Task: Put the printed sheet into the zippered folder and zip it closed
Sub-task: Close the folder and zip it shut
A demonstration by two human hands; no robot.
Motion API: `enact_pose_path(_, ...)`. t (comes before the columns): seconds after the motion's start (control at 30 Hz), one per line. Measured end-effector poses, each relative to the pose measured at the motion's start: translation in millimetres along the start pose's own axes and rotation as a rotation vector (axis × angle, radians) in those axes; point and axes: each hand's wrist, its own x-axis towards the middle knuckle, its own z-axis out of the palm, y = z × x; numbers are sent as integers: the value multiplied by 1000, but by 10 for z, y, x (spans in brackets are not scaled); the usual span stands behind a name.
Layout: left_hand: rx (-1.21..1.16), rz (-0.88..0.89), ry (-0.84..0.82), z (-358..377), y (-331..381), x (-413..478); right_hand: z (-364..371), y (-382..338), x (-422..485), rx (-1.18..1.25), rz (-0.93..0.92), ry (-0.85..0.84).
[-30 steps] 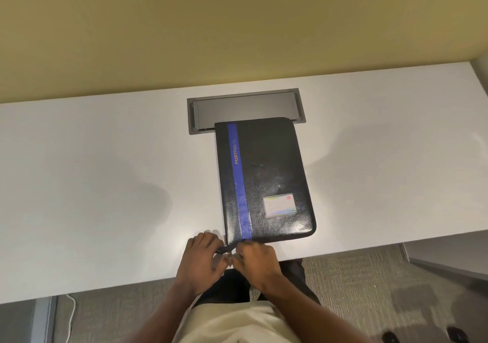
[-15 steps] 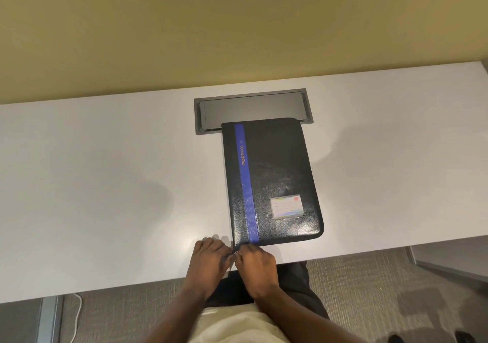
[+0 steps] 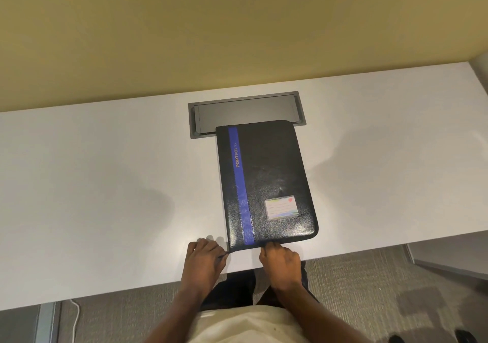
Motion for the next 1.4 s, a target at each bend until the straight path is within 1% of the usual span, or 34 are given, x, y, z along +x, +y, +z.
enact_pose_path(0.1, 11, 18, 13, 10, -21, 4, -108, 287, 5, -34, 54, 24)
enact_pose_path(0.17, 32, 36, 31, 15, -24, 13, -183, 470, -9, -82, 57, 33)
enact_pose_path(0.27, 55, 29, 44, 7, -13, 26, -314, 725, -1, -167, 59, 5)
enact_pose_path(0.4, 51, 14, 65, 42, -33, 12, -440, 1052, 44, -140, 123, 31)
enact_pose_path(0.53, 18, 29, 139, 83, 87, 52, -400, 1263, 88, 34, 167, 85)
enact_pose_path(0.67, -23, 191, 81, 111, 588, 380, -385, 1275, 69, 280, 286, 55)
enact_pose_path(0.73, 12, 225, 23, 128, 937, 592, -375, 1252, 43, 381, 333, 59)
enact_pose_path(0.87, 155, 181, -122, 185, 1464, 953, -375, 1245, 7, 488, 388, 93)
enact_pose_path(1.03, 236, 84, -260, 287, 1652, 1218, -391, 1267, 24, 607, 441, 68)
enact_pose_path(1.17, 234, 53, -302, 348, 1622, 1264, -390, 1380, 61, 485, 350, 27)
enact_pose_path(1.4, 197, 98, -282, 343, 1536, 1221, -469, 1597, 214, 423, 304, 23)
